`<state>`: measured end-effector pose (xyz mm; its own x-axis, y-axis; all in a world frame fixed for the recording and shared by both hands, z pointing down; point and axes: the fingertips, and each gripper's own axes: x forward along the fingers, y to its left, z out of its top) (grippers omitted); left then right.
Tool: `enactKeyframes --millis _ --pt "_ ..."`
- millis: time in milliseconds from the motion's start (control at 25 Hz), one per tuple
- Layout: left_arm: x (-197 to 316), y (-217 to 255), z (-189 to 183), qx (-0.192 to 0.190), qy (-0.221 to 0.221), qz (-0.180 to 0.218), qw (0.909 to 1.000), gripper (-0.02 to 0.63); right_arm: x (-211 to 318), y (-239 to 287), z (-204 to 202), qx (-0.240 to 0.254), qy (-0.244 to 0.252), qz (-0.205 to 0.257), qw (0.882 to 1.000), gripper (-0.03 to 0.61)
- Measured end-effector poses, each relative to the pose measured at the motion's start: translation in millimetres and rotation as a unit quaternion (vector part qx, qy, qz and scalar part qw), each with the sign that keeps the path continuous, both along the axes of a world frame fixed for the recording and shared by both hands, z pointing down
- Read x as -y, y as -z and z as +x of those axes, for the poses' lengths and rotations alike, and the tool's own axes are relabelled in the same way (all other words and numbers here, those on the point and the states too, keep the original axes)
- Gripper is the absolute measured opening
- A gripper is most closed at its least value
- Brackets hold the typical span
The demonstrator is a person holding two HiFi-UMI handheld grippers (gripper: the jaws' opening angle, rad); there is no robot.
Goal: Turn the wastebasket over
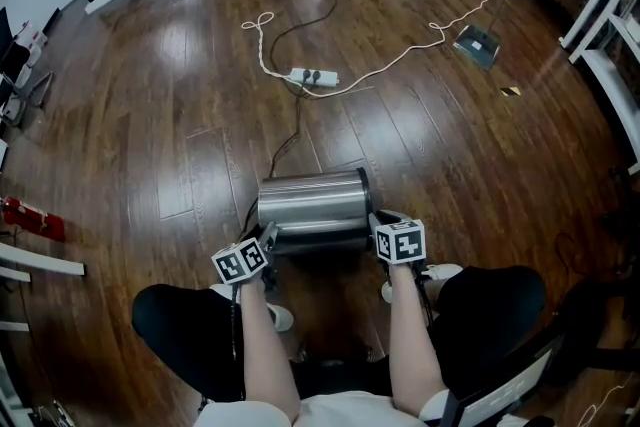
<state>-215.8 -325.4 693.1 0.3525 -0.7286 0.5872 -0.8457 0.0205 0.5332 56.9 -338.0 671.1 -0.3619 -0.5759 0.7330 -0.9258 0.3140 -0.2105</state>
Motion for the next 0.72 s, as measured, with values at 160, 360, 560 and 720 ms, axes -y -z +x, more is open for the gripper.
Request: enactKeyframes --millis 160,360,560,720 --pt "-2.3 0.7 2.1 0.008 -0.023 -0.006 0.9997 0.183 -3.2 -4.9 -1.2 0.011 -0.015 0.006 1.000 0.011" --pt "-7.2 13.3 6.3 0.047 -0.063 -0.015 0.9968 0.125 3.1 -4.8 4.4 -0.020 -0.034 0.021 0.999 0.011" --pt "9.0 53.5 32.9 0.086 -0.111 0.016 0.9900 0.097 3.0 -9.2 34.6 -0.076 -0.061 -0.003 0.995 0.005" --pt "28.5 100.2 67.1 0.118 -0.165 0.071 0.9767 0.083 -3.4 -23.9 59.4 0.001 -0.135 -0.031 0.990 0.005"
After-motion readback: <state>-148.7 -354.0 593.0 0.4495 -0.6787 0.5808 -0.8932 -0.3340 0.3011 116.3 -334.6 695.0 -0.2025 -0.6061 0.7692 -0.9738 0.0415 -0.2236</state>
